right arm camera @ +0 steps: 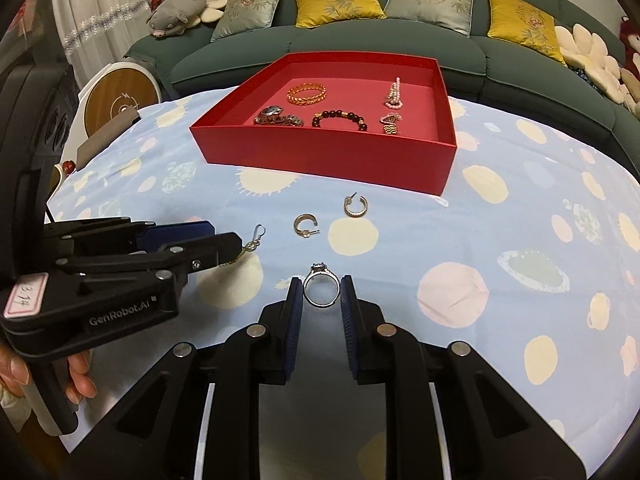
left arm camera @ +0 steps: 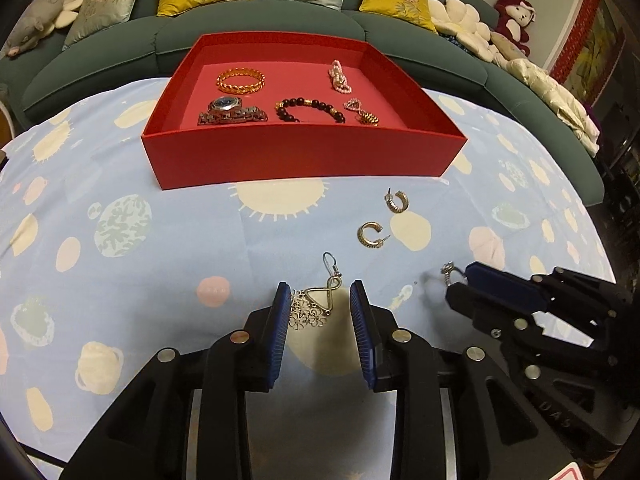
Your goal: Organize jewelry
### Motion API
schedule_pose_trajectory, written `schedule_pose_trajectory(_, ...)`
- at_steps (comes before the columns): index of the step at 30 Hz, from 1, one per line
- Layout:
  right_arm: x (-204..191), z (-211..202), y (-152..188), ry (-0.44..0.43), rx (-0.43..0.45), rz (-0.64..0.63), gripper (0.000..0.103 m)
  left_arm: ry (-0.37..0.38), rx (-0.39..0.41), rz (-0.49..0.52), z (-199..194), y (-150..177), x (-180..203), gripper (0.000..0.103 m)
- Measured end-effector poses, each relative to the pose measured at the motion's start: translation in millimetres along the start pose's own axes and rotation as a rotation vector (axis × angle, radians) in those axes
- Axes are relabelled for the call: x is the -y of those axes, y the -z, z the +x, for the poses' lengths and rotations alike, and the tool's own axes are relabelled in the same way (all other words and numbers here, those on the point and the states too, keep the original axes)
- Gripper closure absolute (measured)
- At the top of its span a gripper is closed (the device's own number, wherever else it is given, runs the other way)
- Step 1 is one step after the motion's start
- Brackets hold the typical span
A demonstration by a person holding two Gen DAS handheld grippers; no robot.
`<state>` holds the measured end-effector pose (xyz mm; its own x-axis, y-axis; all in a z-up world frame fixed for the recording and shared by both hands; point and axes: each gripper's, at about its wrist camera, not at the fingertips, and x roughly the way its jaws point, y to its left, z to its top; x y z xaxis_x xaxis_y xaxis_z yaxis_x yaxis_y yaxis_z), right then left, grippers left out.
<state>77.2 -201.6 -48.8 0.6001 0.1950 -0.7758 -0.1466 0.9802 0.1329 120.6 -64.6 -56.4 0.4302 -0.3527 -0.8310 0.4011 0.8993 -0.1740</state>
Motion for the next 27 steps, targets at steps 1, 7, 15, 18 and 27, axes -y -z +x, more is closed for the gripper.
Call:
schedule_pose_trajectory(1, 1.7, -0.7, 0.2, 0.0, 0.0, 0.003, 0.084, -0.012, 0.017, 0.01, -0.1, 0.8, 1.6, 0.074)
schedule_pose_trajectory(7, 9.4, -3.8, 1.6, 0.004, 0.004, 0.014, 0.084, -0.07, 0.044, 0.094, 3.1, 6.6, 13.1, 0.09)
schedule_pose_trajectory(15, 18.9, -11.0, -1.3, 0.008, 0.023, 0.038, 0.084, -0.035, 0.035, 0.101, 2.7, 6.7, 15.5, 0.103)
schedule_pose_trajectory(18, 20.8, -12.9, -2.3, 0.008, 0.029, 0.042, 0.084, -0.011, 0.04, 0.099, -1.5, 6.9, 17.2, 0.103)
schedule_pose_trajectory(27, 21.0, -14.9, -2.8, 0.002, 0.034, 0.044, 0.084, 0.041, 0.09, 0.08, -25.5, -0.3, 17.5, 0.103)
